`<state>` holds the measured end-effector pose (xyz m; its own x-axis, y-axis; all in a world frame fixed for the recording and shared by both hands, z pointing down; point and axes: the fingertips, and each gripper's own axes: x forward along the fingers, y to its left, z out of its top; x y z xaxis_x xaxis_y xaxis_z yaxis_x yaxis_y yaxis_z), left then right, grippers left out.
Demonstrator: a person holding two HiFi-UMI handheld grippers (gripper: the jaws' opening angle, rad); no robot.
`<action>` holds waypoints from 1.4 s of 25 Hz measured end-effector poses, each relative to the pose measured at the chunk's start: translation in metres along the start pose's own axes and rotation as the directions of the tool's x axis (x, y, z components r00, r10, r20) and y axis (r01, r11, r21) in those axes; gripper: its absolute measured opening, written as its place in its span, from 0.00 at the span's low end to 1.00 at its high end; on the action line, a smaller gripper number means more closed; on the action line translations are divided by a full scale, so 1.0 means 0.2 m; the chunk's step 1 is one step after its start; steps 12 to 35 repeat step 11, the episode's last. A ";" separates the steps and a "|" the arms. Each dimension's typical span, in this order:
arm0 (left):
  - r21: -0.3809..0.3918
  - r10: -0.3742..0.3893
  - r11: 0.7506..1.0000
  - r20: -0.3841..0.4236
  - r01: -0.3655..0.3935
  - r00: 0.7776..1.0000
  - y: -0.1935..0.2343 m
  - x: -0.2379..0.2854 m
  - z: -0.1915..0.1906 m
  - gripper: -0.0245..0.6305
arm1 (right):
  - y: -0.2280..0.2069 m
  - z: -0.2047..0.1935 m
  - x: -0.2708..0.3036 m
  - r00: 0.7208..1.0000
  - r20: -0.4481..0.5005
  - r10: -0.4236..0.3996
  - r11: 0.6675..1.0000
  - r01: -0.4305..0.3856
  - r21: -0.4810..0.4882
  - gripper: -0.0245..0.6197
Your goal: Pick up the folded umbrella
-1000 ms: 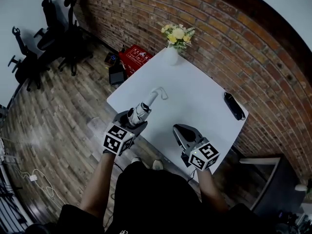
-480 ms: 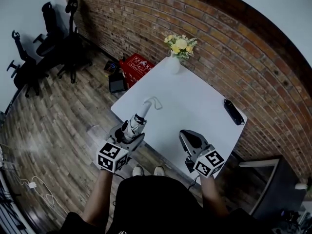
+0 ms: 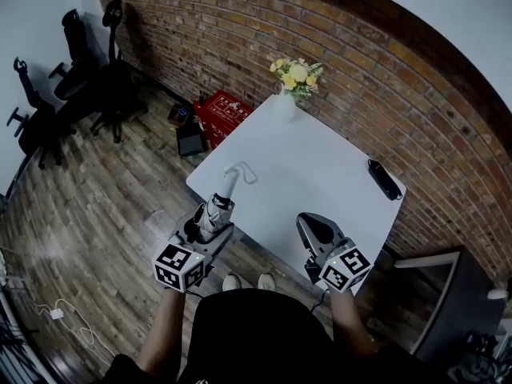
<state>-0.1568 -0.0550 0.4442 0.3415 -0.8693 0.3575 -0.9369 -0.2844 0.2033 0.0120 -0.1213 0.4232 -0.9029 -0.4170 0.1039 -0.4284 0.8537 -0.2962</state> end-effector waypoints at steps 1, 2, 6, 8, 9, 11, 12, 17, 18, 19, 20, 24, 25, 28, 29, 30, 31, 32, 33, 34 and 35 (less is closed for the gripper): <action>0.001 -0.004 1.000 0.001 0.004 1.000 0.00 -0.01 0.00 0.49 | 0.01 0.00 0.00 1.000 0.003 0.001 1.000 -0.001 -0.002 0.07; 0.003 -0.007 1.000 0.003 0.007 1.000 0.00 -0.02 0.00 0.49 | 0.02 0.00 0.00 1.000 0.005 0.001 1.000 -0.001 -0.003 0.07; 0.008 -0.015 1.000 0.012 0.015 1.000 0.01 -0.03 0.01 0.49 | 0.03 -0.02 0.00 1.000 0.004 -0.021 1.000 0.021 0.010 0.07; 0.009 -0.017 1.000 0.015 0.017 1.000 0.01 -0.03 0.02 0.49 | 0.04 -0.02 0.00 1.000 0.004 -0.026 1.000 0.026 0.014 0.07; 0.008 -0.017 1.000 0.016 0.017 1.000 0.02 -0.03 0.02 0.49 | 0.04 -0.02 0.01 1.000 0.003 -0.028 1.000 0.028 0.014 0.07; 0.007 -0.018 1.000 0.016 0.018 1.000 0.03 -0.03 0.02 0.49 | 0.05 -0.02 0.01 1.000 0.002 -0.030 0.999 0.030 0.014 0.07; 0.007 -0.018 1.000 0.016 0.018 1.000 0.03 -0.03 0.02 0.49 | 0.05 -0.02 0.01 1.000 0.002 -0.030 0.999 0.030 0.014 0.07; 0.007 -0.018 1.000 0.016 0.018 1.000 0.03 -0.03 0.02 0.49 | 0.05 -0.02 0.01 1.000 0.002 -0.030 0.999 0.030 0.014 0.07; 0.007 -0.018 1.000 0.016 0.018 1.000 0.03 -0.03 0.02 0.49 | 0.05 -0.02 0.01 1.000 0.002 -0.030 0.999 0.030 0.014 0.07; 0.007 -0.018 1.000 0.016 0.018 1.000 0.03 -0.03 0.02 0.49 | 0.05 -0.02 0.01 1.000 0.002 -0.030 0.999 0.030 0.014 0.07; 0.007 -0.018 1.000 0.016 0.018 1.000 0.03 -0.03 0.02 0.49 | 0.05 -0.02 0.01 1.000 0.002 -0.030 0.999 0.030 0.014 0.07; 0.007 -0.018 1.000 0.016 0.018 1.000 0.03 -0.03 0.02 0.49 | 0.05 -0.02 0.01 1.000 0.002 -0.030 0.999 0.030 0.014 0.07; 0.007 -0.018 1.000 0.016 0.018 1.000 0.03 -0.03 0.02 0.49 | 0.05 -0.02 0.01 1.000 0.002 -0.030 0.999 0.030 0.014 0.07; 0.007 -0.018 1.000 0.016 0.018 1.000 0.03 -0.03 0.02 0.49 | 0.05 -0.02 0.01 1.000 0.002 -0.030 0.999 0.030 0.014 0.07; 0.007 -0.018 1.000 0.016 0.018 1.000 0.03 -0.03 0.02 0.49 | 0.05 -0.02 0.01 1.000 0.002 -0.030 0.999 0.030 0.014 0.07; 0.007 -0.018 1.000 0.016 0.018 1.000 0.03 -0.03 0.02 0.49 | 0.05 -0.02 0.01 1.000 0.002 -0.030 0.999 0.030 0.014 0.07; 0.007 -0.018 1.000 0.016 0.018 1.000 0.03 -0.03 0.02 0.49 | 0.05 -0.02 0.01 1.000 0.002 -0.030 0.999 0.030 0.014 0.07; 0.007 -0.018 1.000 0.016 0.018 1.000 0.03 -0.03 0.02 0.49 | 0.05 -0.02 0.01 1.000 0.002 -0.030 0.999 0.030 0.014 0.07; 0.007 -0.018 1.000 0.016 0.018 1.000 0.03 -0.03 0.02 0.49 | 0.05 -0.02 0.01 1.000 0.002 -0.030 0.999 0.030 0.014 0.07; 0.007 -0.018 1.000 0.016 0.018 1.000 0.03 -0.03 0.02 0.49 | 0.05 -0.02 0.01 1.000 0.002 -0.030 0.999 0.030 0.014 0.07; 0.007 -0.018 1.000 0.016 0.018 1.000 0.03 -0.03 0.02 0.49 | 0.05 -0.02 0.01 1.000 0.002 -0.030 0.999 0.030 0.014 0.07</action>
